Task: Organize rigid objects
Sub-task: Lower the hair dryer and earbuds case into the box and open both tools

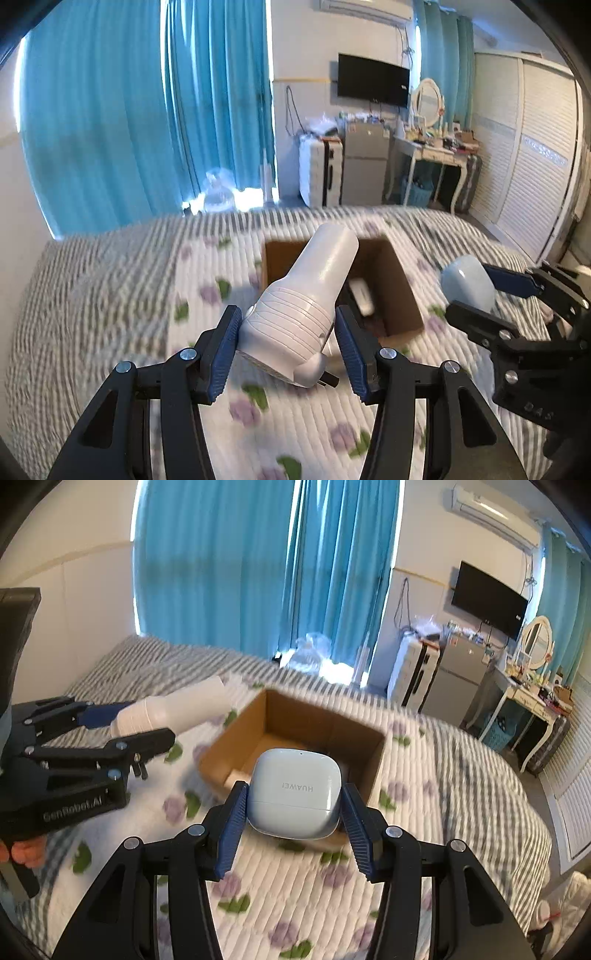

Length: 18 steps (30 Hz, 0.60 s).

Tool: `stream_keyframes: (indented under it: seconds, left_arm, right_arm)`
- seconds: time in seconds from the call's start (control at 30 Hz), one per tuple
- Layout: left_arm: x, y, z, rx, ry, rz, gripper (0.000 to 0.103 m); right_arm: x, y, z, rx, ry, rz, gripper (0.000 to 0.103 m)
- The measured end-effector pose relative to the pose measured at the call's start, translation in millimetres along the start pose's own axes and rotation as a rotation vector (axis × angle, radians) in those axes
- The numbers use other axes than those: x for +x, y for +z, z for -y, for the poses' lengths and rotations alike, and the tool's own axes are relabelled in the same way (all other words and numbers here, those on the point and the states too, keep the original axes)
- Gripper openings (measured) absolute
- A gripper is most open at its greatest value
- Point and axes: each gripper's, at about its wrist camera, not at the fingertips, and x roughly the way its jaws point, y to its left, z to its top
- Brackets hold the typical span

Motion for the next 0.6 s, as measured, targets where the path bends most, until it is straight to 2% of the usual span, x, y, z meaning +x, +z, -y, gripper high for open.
stream_keyframes:
  seconds: [0.13,0.27,0.37,0.47,0.6]
  left_arm:
    - [21,40,0,0.006,0.008,0.035,0.053]
    - [65,63,10,0.049,0.006,0.02,0.053]
    - [94,61,18,0.076,-0.008,0.0,0.053]
    - [127,43,26,0.1,-0.038,-0.052,0.053]
    - [165,19,36,0.143,-0.009,-0.125,0.053]
  right_arm:
    - [5,29,17,0.016,-0.007,0.035,0.05]
    - [24,54,36,0.032,-0.019,0.038,0.05]
    - [42,62,46,0.038,-0.027,0.029,0.05]
    - [59,62,53,0.051,-0.023,0.017,0.05]
    - [91,50,61,0.06,-0.008,-0.02,0.05]
